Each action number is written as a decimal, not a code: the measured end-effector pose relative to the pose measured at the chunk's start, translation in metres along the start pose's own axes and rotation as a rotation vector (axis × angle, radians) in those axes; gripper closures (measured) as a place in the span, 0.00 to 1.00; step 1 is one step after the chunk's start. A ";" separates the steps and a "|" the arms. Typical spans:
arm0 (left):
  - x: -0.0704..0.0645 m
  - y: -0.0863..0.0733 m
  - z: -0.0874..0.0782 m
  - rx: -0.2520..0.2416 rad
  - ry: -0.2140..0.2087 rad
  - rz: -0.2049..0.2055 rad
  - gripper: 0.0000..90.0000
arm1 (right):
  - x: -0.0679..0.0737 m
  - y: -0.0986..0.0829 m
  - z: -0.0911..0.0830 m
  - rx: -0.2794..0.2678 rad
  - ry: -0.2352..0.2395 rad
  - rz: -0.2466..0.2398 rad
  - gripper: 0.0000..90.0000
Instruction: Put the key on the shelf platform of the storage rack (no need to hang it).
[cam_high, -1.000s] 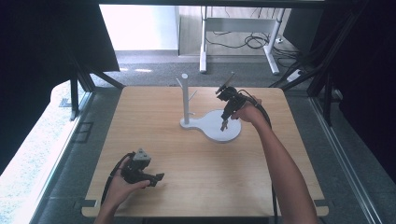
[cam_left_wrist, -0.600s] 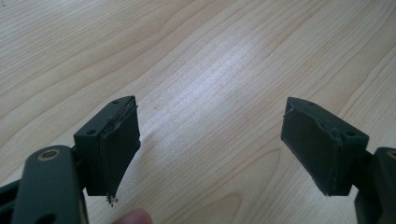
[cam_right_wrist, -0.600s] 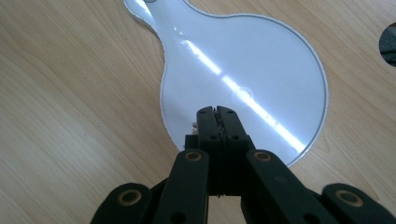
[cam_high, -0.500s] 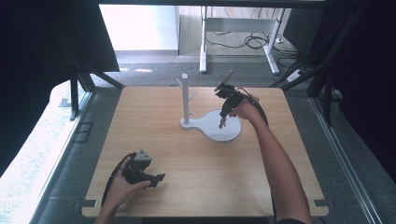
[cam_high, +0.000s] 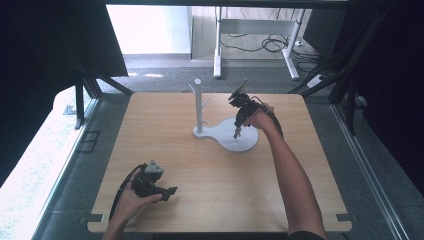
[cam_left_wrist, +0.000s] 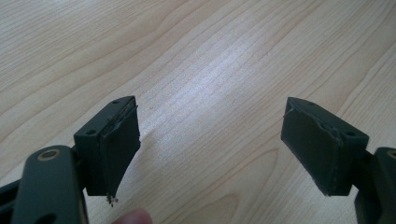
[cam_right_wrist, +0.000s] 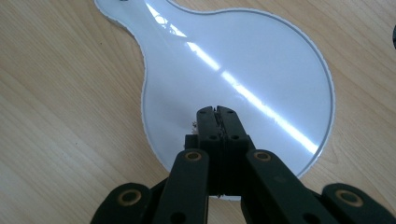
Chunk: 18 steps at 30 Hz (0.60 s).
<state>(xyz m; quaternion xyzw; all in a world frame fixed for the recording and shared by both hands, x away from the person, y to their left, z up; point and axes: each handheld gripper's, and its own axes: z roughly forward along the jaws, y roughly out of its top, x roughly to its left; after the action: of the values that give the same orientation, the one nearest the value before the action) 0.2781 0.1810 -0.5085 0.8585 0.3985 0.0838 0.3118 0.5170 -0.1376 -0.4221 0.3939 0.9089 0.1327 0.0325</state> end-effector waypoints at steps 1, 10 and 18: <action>0.000 0.000 0.000 0.001 0.001 0.000 0.22 | -0.001 0.000 0.001 -0.002 -0.001 -0.003 1.00; -0.001 0.000 0.000 -0.002 0.000 -0.009 0.22 | 0.000 0.000 0.020 -0.006 0.002 0.001 1.00; -0.001 0.000 0.002 0.005 0.000 -0.012 0.22 | -0.003 -0.002 0.035 -0.016 -0.013 0.004 1.00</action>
<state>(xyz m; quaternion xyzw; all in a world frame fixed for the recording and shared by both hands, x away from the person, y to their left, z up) 0.2778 0.1794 -0.5099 0.8569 0.4037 0.0810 0.3100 0.5236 -0.1332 -0.4561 0.3962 0.9069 0.1374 0.0412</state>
